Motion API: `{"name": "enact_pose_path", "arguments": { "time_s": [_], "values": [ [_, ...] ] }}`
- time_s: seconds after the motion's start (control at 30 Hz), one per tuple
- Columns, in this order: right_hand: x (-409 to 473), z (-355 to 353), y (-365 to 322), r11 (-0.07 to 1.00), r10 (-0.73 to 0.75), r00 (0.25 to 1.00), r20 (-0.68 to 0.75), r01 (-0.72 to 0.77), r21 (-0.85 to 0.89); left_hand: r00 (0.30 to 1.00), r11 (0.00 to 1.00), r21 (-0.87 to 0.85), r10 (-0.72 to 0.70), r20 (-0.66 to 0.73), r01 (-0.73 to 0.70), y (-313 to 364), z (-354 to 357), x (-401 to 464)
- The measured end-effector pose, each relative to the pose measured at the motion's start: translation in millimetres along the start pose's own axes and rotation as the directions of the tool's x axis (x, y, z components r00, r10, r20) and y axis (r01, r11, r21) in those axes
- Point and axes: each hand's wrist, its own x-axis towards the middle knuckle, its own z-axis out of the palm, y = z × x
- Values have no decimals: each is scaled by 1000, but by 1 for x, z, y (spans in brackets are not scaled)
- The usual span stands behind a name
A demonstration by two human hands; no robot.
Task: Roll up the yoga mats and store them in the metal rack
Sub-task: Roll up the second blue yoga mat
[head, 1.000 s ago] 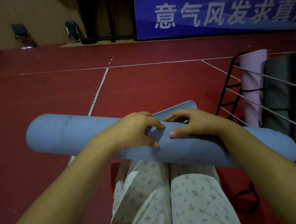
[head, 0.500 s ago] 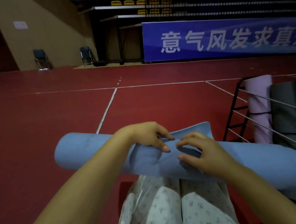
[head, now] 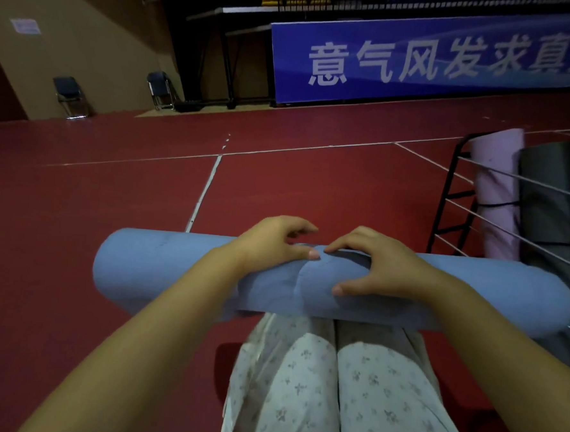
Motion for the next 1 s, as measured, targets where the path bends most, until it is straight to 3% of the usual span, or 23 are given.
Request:
{"name": "enact_pose_path", "arguments": {
  "time_s": [0.07, 0.13, 0.27, 0.47, 0.57, 0.7, 0.87, 1.0],
  "values": [
    [3, -1, 2, 1000, 2, 1000, 7, -2, 31, 977, 971, 201, 159, -144, -129, 2, 3, -15],
    [6, -2, 4, 999, 2, 1000, 11, -3, 46, 953, 932, 300, 259, -154, -204, 5, 5, -28],
    [15, -6, 8, 996, 17, 998, 64, -22, 85, 987, 848, 508, 157, 39, -155, 6, 14, -43],
    [31, -13, 10, 991, 53, 988, 146, -71, 115, 994, 739, 666, 102, 44, -105, -6, 36, -35],
    [34, -10, 12, 992, 82, 991, 109, -92, 87, 994, 781, 618, 107, 18, -95, -9, 37, -24],
    [23, -2, 9, 995, 98, 994, -45, -98, 8, 993, 814, 571, 117, 18, -106, -13, 36, -21],
    [-2, 0, -2, 938, 124, 977, -171, -172, -302, 996, 858, 507, 80, 30, -84, -16, 31, -18],
    [-15, -4, 1, 919, 126, 987, -105, -155, -362, 994, 883, 459, 61, 95, -98, -20, 21, -3]
  ]
}}
